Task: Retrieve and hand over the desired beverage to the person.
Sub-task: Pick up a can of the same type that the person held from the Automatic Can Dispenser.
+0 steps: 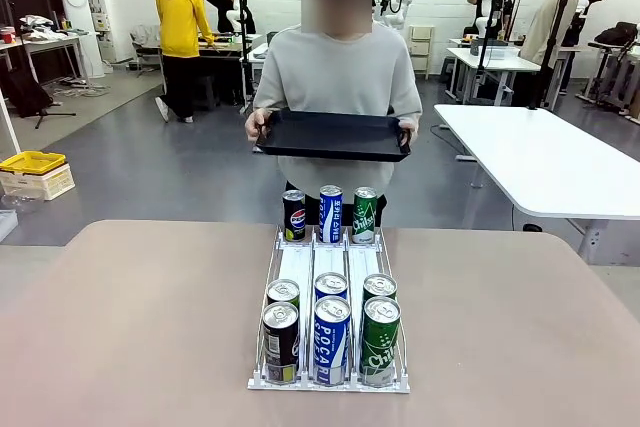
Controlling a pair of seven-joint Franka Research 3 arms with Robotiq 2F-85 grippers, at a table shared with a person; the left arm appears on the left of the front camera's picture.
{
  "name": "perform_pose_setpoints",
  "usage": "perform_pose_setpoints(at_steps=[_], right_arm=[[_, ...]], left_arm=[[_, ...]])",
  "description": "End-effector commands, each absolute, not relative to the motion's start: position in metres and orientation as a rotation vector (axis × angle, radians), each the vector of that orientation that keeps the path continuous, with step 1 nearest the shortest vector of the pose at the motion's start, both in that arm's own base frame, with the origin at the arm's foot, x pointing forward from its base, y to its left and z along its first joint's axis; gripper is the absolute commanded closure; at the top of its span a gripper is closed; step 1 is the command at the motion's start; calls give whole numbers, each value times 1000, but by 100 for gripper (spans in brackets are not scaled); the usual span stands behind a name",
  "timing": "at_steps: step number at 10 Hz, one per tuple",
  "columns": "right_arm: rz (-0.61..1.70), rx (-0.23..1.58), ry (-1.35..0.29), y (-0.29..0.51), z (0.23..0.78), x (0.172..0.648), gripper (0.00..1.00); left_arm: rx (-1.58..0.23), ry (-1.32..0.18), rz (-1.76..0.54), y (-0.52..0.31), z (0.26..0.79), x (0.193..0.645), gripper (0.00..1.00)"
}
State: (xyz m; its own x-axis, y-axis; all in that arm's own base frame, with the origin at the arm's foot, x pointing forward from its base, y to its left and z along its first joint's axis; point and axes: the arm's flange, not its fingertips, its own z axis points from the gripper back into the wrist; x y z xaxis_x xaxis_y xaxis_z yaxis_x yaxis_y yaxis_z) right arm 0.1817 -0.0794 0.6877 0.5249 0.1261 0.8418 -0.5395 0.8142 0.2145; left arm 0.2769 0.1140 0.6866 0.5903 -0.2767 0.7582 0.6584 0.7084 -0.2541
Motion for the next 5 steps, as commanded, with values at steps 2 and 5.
perform_pose_setpoints(at_steps=[2,5], right_arm=[[427,498,-940,-77,687,182,0],[427,498,-940,-77,687,182,0]], left_arm=[[-562,-764,-593,115,689,277,0],[-562,-764,-593,115,689,277,0]])
